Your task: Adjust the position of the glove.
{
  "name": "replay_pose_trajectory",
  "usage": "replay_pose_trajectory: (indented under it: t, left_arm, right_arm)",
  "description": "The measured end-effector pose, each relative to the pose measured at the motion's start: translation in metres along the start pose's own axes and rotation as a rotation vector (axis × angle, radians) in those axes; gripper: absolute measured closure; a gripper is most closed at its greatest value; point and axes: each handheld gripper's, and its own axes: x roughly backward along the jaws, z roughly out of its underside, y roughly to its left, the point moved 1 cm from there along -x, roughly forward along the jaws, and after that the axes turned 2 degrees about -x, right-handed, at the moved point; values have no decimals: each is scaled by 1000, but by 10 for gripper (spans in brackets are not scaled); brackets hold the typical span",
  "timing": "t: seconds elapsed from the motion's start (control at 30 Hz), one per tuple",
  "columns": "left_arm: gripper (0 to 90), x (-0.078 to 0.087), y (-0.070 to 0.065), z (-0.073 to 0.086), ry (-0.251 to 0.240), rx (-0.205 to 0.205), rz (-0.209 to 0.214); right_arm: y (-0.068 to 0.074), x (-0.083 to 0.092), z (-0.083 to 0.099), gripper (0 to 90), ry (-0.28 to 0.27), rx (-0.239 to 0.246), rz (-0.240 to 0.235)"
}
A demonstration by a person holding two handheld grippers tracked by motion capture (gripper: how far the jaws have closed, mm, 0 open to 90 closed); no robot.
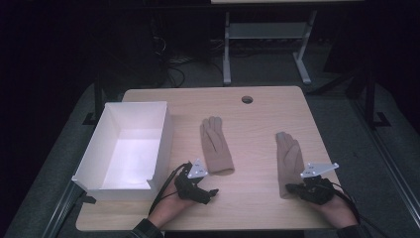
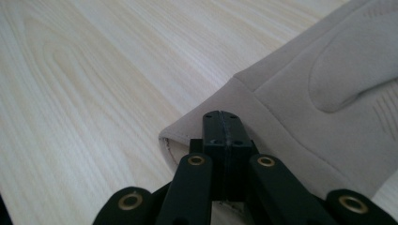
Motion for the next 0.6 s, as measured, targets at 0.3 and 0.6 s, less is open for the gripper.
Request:
replay_pose_trajectory:
  t: [0.3, 0.6]
  left_arm:
    - [127, 0, 1, 0, -1, -10, -3]
    - [127, 0, 0, 0, -4, -3, -1]
  right_arm:
    - [-9, 8, -11, 900, -47, -9, 35]
    - [-33, 2, -32, 900, -85, -49, 84]
